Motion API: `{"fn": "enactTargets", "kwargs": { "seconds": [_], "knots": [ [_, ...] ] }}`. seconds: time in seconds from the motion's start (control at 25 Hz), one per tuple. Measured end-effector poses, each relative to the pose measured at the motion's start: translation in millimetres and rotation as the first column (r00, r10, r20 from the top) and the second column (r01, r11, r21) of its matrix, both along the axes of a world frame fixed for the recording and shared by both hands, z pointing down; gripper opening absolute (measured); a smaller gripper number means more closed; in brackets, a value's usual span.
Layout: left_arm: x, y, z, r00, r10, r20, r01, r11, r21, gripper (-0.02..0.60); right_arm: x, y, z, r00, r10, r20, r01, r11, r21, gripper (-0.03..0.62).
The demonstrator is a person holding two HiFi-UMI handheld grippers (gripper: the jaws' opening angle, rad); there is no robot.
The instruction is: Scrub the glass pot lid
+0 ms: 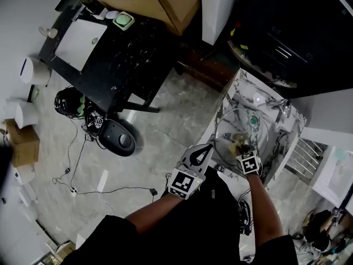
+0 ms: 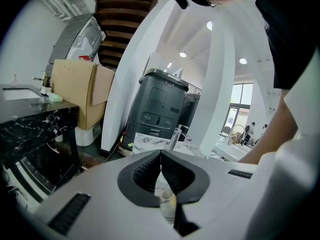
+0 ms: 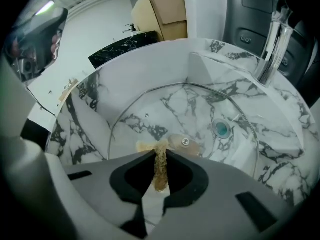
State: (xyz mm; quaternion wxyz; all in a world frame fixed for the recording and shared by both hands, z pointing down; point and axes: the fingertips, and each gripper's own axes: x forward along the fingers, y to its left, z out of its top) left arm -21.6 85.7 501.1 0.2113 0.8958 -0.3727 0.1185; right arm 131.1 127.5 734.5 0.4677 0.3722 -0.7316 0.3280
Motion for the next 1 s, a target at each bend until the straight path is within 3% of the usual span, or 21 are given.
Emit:
{"fn": "enactTargets", "kwargs": {
  "seconds": [0.76,1.0],
  "knots": [
    [-5.8,-24.9,6.3,0.999,0.038,0.001,-0.038,0.999,0.002,0.017,-56.9,-20.2,-3.9,0.995,-0.044,0.095,0.049,0.998,-0.045,0.061],
    [-7.3,-29.1,10.8,0.999,0.037,-0.001,-0.037,0.999,-0.009,0.017,-69.4,-33.7,-5.5,0.993,-0.016,0.117,0.020,0.999,-0.025,0.061]
  ]
}}
